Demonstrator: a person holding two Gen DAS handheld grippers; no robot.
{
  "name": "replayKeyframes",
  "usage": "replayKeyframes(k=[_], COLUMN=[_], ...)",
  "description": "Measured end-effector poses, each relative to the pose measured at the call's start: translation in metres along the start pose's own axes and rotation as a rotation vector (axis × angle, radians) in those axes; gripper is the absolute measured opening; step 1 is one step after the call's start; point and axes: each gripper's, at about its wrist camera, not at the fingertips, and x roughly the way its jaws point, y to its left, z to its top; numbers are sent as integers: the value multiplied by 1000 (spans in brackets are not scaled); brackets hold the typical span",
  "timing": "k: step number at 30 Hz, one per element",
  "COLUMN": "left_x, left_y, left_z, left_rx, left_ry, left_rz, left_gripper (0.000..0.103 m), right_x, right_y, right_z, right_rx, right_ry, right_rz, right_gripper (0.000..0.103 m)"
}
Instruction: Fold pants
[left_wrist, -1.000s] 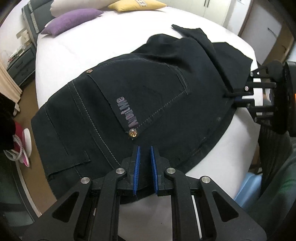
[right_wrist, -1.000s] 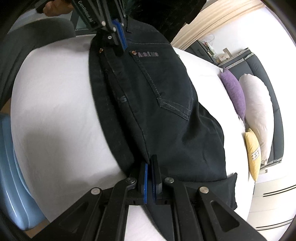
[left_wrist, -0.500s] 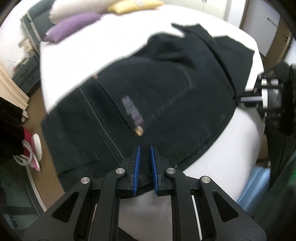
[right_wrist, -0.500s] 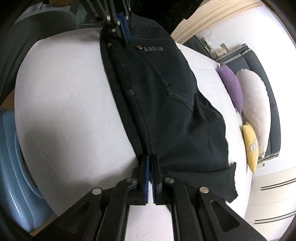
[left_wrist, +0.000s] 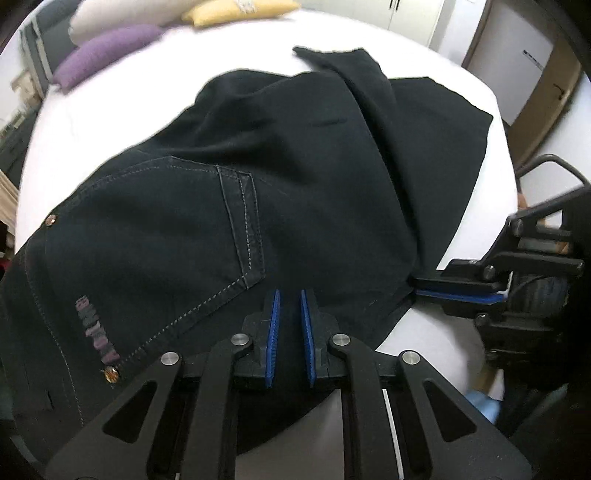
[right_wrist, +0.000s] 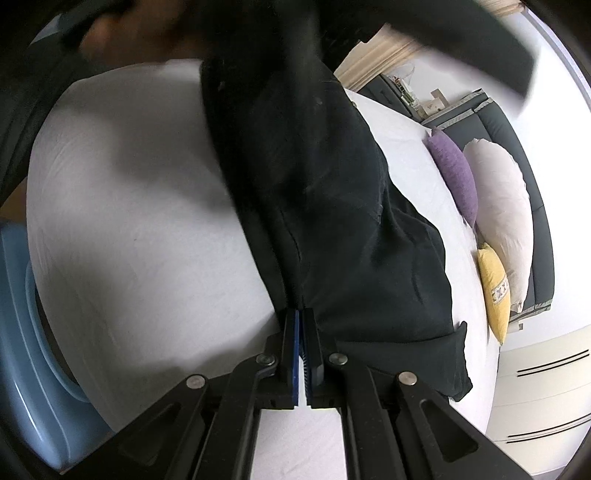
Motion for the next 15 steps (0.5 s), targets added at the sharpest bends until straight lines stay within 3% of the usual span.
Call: replayKeyframes(k=[3, 6, 9, 11, 12, 13, 15], left_x=[-4, -7, -23, -33, -34, -30, -16], left_y=[9, 5, -3, -2, -2, 0, 8], left_z=[-1, 2, 14, 28, 34, 40, 44], left_rx=[-53, -24, -3, -16, -18, -23, -51], left_ry=[5, 10, -30, -72, -76, -78, -45], left_rz=[-43, -28, -21, -42, -42, -33, -16], left_gripper=[11, 12, 12, 12, 12, 12, 12], right_x=[-6, -13, -24, -19, -15, -8, 7], right_y=[-2, -15, -82, -143, -169, -207, -262], right_z=[-2, -7, -24, -48, -60, -77, -100], right_rx=[32, 95, 409, 654, 754, 894, 1062], right_ry=[-6, -11, -54, -58, -52, -55, -83], right_rz=[50, 76, 155, 158, 144, 109, 72], right_gripper=[3, 3, 6, 39, 71, 85, 86])
